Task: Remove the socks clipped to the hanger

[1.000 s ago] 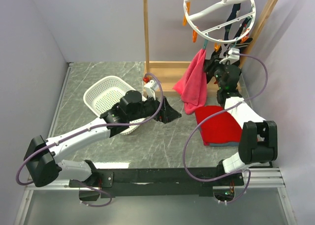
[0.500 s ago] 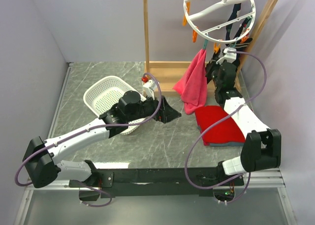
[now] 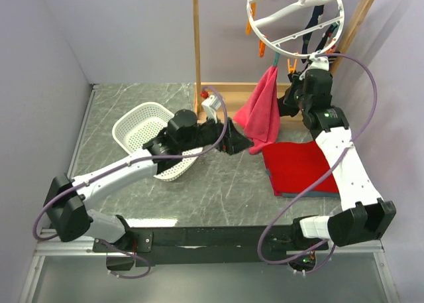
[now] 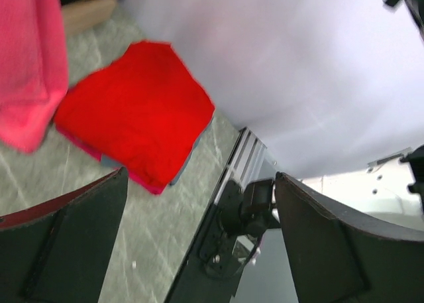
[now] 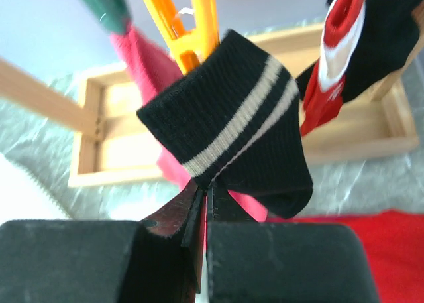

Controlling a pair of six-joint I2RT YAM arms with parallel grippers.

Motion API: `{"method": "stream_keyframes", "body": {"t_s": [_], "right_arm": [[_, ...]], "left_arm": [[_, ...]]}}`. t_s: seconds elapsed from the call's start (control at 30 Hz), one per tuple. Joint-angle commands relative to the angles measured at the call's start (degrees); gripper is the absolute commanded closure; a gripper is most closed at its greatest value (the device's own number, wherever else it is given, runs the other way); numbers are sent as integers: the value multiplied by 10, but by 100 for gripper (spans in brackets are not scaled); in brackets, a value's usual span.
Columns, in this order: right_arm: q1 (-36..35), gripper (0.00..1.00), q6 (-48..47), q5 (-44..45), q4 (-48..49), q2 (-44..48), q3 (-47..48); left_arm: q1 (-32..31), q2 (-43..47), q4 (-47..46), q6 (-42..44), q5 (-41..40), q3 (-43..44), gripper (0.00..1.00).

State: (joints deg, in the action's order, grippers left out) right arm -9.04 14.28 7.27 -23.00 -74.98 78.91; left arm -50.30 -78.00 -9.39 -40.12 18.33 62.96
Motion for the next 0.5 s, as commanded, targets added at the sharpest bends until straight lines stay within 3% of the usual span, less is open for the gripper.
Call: {"method": "stream_keyframes", "body": {"t_s": [0.0,0.2,0.33,0.47], "right_arm": [[-4,100,8,-45,-106,35,59],[-4,100,22,-103,-130,52,88],[-4,100,26,-126,-134,50,95],[-4,100,30,-152,-137,48,98]], "left_arm": [[16,-43,-41,22,34,80,4],[27,-132,-46,71,33,171,4],[34,-210,-49,143,77,243,4],[34,-276,-92,208,36,290,4]]}}
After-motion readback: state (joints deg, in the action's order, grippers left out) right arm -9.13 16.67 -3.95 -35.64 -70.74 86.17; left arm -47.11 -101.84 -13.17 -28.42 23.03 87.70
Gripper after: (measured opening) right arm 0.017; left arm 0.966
